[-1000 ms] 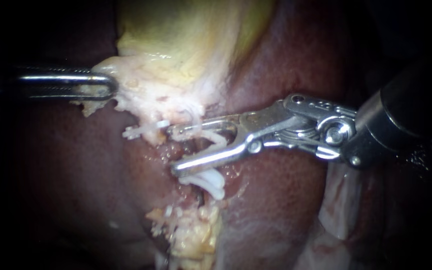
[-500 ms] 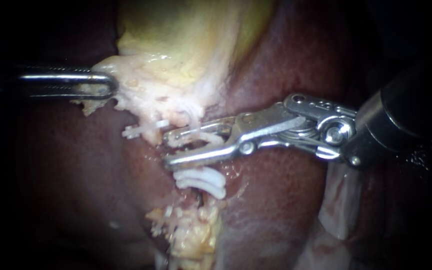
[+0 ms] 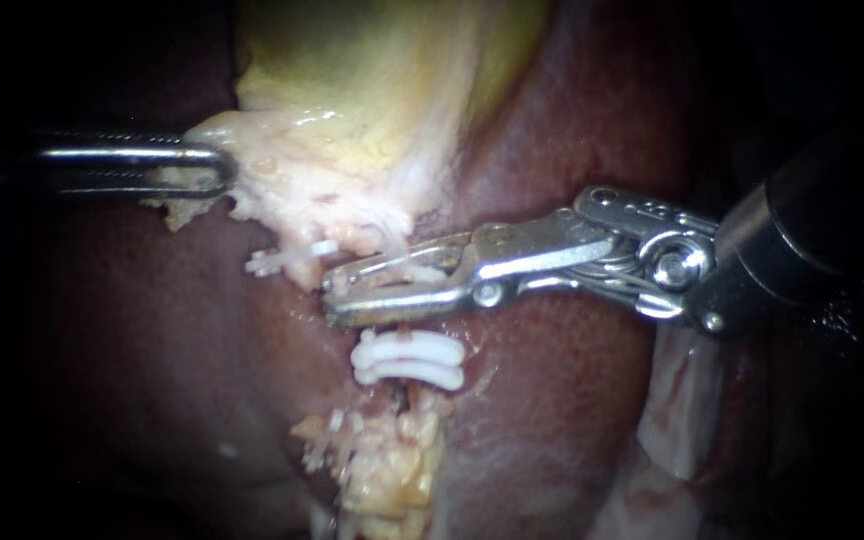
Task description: Clipping third clip right tube
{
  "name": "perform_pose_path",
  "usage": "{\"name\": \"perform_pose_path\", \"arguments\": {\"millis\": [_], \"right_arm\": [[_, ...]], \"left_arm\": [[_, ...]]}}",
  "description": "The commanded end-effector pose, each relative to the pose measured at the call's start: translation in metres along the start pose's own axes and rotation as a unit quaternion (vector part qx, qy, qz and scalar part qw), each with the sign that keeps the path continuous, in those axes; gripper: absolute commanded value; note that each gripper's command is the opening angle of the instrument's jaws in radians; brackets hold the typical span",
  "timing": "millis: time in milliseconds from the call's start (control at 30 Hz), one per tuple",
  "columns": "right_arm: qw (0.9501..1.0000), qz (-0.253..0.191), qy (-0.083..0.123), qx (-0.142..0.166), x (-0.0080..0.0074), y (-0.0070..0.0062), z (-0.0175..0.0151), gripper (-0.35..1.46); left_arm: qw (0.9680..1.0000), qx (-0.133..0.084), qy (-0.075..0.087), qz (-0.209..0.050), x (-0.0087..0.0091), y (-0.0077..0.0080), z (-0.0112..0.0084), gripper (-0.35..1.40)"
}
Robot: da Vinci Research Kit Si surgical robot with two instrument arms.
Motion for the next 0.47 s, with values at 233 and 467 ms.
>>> {"name": "perform_pose_path", "arguments": {"millis": [233, 467], "right_arm": [[1.0000, 0.000, -0.004, 0.002, -0.0002, 0.0001, 0.0000, -0.35], [1.0000, -0.001, -0.005, 0.003, -0.0005, 0.0004, 0.0000, -0.35]], "left_arm": [[1.0000, 0.000, 0.000, 0.000, 0.0000, 0.0000, 0.0000, -0.35], [1.0000, 0.000, -0.002, -0.003, -0.0001, -0.0002, 0.0001, -0.35]]}}
